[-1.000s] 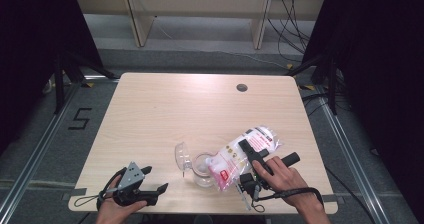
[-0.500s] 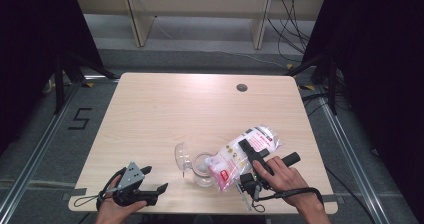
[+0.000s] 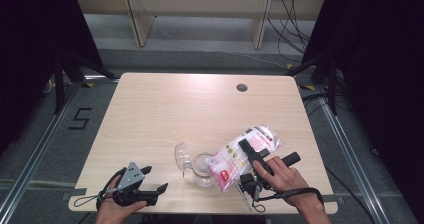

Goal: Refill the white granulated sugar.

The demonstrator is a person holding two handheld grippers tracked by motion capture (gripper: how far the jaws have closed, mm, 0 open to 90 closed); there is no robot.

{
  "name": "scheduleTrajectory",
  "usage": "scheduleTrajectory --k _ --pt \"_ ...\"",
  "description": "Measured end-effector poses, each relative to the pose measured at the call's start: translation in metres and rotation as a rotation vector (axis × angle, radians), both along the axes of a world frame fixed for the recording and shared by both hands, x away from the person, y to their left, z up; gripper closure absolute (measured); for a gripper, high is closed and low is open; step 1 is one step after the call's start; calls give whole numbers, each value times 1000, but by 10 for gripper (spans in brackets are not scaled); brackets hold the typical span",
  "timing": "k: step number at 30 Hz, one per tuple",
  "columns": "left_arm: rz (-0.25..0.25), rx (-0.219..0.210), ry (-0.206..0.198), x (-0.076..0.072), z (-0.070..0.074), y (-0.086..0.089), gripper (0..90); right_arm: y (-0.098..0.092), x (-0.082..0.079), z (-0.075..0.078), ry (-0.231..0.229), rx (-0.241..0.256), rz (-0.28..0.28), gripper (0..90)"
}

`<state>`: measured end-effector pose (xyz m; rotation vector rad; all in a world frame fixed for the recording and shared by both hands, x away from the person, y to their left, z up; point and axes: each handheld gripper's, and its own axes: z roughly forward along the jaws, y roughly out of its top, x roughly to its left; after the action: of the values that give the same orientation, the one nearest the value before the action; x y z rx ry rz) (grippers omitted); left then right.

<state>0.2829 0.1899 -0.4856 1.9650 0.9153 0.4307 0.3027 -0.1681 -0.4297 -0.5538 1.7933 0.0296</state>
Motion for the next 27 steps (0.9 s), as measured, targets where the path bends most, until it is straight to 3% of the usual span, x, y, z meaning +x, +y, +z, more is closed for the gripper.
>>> scheduleTrajectory --k 3,4,13,22,27 --pt "-1 -1 0 0 0 0 204 1 1 3 -9 -19 23 514" --pt "0 -1 0 0 0 0 204 0 0 2 -1 -15 2 514" --pt "-2 1 1 0 0 0 204 0 0 2 -5 -22 -7 515" --pt "-6 7 -4 0 1 0 204 2 -1 1 -33 -52 14 516" --pt "-9 5 -4 -1 1 -1 204 2 0 -3 -29 -44 6 517"
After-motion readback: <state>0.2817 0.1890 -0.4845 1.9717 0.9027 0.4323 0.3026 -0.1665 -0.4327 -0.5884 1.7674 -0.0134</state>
